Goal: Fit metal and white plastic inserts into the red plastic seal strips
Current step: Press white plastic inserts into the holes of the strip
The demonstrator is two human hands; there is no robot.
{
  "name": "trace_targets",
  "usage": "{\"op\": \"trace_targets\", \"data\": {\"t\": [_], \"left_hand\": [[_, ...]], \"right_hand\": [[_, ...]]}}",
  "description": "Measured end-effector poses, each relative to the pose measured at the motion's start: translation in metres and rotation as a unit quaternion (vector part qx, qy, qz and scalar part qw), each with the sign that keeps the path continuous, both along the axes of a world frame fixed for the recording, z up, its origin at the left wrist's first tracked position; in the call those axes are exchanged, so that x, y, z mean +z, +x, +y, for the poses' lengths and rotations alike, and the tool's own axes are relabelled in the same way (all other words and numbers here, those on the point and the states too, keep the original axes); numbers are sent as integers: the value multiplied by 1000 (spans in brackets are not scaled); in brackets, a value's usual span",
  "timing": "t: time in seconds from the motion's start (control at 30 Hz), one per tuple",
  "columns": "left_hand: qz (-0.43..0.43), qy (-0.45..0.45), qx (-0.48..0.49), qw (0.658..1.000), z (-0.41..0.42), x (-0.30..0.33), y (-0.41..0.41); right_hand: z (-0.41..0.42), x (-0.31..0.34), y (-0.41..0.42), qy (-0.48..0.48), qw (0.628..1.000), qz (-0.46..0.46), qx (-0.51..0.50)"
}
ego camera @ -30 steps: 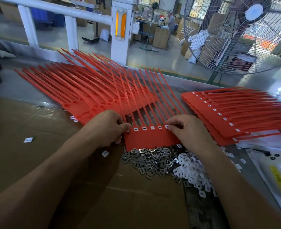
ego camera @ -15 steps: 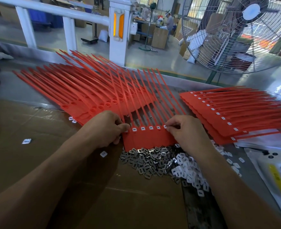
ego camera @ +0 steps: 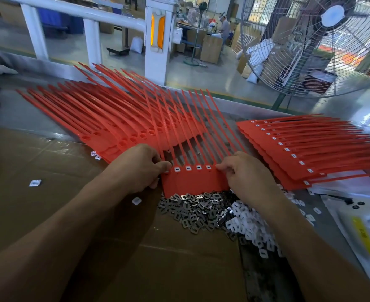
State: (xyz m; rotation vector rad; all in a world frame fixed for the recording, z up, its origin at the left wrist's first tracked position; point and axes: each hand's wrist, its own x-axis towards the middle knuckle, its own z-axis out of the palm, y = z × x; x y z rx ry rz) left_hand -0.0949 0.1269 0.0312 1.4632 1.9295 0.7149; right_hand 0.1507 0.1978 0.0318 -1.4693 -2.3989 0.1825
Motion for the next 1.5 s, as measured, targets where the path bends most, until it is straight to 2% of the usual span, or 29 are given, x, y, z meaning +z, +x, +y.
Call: {"op": "trace_targets", "data": {"t": [0.1, 0.17, 0.37, 0.67, 1.03, 1.3, 1.5], "left_hand": [[16, 7, 1, 1000, 0, -1, -1], [18, 7, 2, 1000, 0, 0, 0], [8, 3, 4, 1000, -1, 2, -1], [4, -4, 1, 1000, -1, 5, 0], [2, 3, -3, 1000, -1, 4, 0], [3, 1, -4, 1000, 0, 3, 0], [-3, 0, -4, 1000, 0, 4, 0]], "right_hand": [[-3, 0, -6, 31, 999, -41, 2], [-4, 1, -6, 25, 999, -37, 3], [0, 17, 20, -112, 992, 47, 42], [5, 17, 54, -192, 972, 65, 116], [5, 15, 50, -151, 981, 58, 107], [11, 3, 42, -95, 973, 211, -11], [24, -6, 24, -53, 971, 230, -41]]}}
